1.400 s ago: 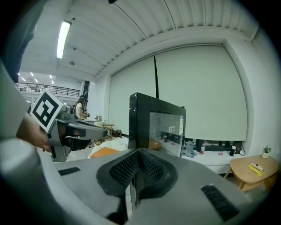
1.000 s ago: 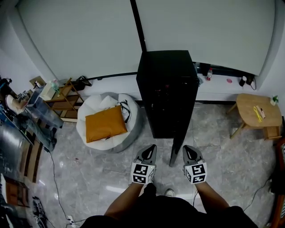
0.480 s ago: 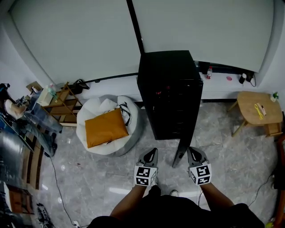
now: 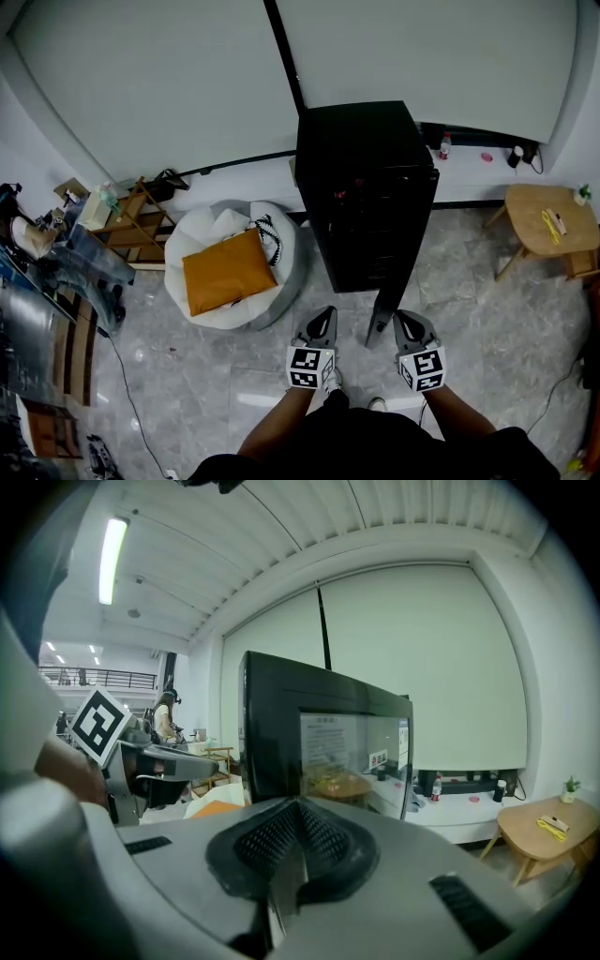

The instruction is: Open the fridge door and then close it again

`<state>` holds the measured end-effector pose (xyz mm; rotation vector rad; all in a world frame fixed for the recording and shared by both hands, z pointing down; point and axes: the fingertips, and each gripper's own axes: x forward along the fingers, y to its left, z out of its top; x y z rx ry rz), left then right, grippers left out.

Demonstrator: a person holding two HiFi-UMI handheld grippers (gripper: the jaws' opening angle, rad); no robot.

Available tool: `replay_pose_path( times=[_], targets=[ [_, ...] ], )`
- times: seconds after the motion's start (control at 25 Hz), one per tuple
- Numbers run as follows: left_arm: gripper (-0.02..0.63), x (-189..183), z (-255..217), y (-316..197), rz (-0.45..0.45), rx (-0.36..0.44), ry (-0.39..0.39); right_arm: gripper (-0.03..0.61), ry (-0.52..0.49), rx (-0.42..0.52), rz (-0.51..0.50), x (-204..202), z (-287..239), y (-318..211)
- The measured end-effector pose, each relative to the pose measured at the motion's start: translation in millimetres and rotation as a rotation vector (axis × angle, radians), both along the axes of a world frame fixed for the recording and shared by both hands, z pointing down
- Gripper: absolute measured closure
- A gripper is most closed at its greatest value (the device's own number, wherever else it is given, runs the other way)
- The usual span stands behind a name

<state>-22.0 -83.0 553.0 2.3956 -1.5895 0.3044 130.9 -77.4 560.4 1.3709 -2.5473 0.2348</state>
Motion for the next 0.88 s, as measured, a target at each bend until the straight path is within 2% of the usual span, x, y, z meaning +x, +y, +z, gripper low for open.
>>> replay_pose_path(
  times=[0.48,0.88],
  targets=[
    [0.592,-38,4,-23,-0.02,-0.015,0.033,0.56,-0.009,0.003,-0.039,-49,6,-13],
    [0.592,-70,-1,-42,-0.032,0.002,0.015,0.56,-0.015,0.002,-0.027,-84,6,-36]
  ],
)
